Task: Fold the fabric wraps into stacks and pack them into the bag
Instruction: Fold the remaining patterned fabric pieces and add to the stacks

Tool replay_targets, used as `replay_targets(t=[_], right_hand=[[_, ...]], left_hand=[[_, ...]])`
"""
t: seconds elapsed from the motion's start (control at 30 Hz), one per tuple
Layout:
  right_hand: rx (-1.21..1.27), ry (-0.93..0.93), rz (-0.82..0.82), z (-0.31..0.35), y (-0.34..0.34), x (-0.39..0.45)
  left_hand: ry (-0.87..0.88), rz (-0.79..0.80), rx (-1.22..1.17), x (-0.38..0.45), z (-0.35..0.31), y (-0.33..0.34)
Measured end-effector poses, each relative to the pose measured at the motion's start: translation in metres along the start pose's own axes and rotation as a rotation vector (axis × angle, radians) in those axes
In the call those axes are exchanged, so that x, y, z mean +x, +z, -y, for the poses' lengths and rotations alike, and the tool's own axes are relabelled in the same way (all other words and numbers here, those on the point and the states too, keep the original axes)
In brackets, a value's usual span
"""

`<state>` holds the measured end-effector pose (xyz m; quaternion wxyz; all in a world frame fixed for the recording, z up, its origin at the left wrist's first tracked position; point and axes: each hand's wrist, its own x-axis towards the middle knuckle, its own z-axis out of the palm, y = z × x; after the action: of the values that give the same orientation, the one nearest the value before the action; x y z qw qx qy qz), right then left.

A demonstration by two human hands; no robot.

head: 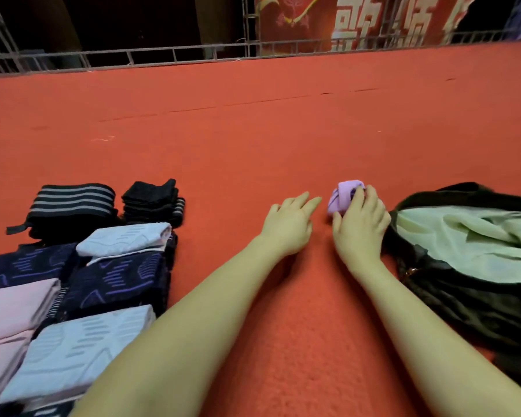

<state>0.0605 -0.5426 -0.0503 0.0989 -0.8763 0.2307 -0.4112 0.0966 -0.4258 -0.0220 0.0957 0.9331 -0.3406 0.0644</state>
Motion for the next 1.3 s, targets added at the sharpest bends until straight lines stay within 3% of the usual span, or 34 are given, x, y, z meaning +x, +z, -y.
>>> replay_targets(t=[0.1, 0.23, 0.4, 0.6, 0.93, 1.13, 1.3], right_hand=[[-0.102, -0.015, 0.151, -0.040, 0.022, 0.008], [-0.050, -0.299, -0.070, -0.043, 0.022, 0.008], [0.256, -0.377, -0.085, -0.037, -0.008, -0.024], [0.495, -0.315, 0.089, -0.018, -0.048, -0.082], [0.562, -0.303, 0.132, 0.014, -0.126, -0.148], [0.548, -0.095, 0.277, 0.017, -0.136, -0.152], [0.429, 0.051, 0.286, 0.019, -0.134, -0.144]], left_hand=[[0.013, -0.012, 0.002, 0.030, -0.008, 0.007], [0.044, -0.010, -0.044, 0.039, -0.008, 0.015], [0.026, -0.100, -0.358, -0.007, 0.002, 0.010], [0.102, -0.197, -0.366, -0.100, -0.002, 0.008], [-0.020, -0.389, -0.441, -0.221, -0.019, -0.002], [-0.101, -0.544, -0.518, -0.262, -0.020, 0.003], [-0.111, -0.697, -0.521, -0.269, -0.020, -0.004]])
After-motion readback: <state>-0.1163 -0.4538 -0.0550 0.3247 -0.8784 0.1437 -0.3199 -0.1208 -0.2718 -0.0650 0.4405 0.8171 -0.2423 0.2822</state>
